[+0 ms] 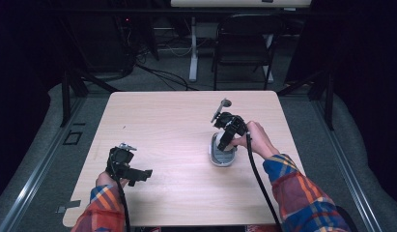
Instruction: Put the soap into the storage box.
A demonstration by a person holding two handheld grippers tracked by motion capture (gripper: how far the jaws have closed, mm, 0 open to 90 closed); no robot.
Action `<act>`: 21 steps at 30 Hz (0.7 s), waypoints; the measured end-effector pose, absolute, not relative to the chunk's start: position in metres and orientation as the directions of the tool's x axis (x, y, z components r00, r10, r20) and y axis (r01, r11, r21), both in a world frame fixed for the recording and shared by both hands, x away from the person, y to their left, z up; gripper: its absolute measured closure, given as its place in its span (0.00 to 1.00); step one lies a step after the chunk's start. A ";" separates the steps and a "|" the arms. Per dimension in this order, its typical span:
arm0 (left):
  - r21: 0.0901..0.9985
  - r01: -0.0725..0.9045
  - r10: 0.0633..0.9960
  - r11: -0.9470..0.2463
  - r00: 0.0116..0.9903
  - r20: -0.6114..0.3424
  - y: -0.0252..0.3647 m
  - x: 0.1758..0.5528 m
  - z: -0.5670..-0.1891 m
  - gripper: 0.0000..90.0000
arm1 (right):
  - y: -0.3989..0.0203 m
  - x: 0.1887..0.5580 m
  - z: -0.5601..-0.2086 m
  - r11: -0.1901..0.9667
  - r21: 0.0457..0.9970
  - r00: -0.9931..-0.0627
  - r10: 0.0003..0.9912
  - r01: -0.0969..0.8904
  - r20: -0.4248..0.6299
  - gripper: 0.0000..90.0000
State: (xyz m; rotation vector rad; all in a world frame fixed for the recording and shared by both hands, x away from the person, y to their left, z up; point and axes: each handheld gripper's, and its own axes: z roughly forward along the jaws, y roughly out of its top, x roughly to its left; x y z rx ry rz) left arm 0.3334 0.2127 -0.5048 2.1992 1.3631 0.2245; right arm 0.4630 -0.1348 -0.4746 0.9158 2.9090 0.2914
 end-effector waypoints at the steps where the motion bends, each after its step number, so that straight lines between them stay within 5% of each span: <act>1: 0.523 0.780 0.869 -0.345 0.475 -0.136 0.213 0.333 -0.505 0.00 | -0.134 0.463 -0.477 0.800 0.210 -0.817 0.577 0.562 -0.012 0.26; 21: 0.516 0.784 0.871 -0.344 0.472 -0.136 0.213 0.334 -0.505 0.00 | -0.125 0.463 -0.499 0.835 0.161 -0.842 0.538 0.526 -0.040 0.26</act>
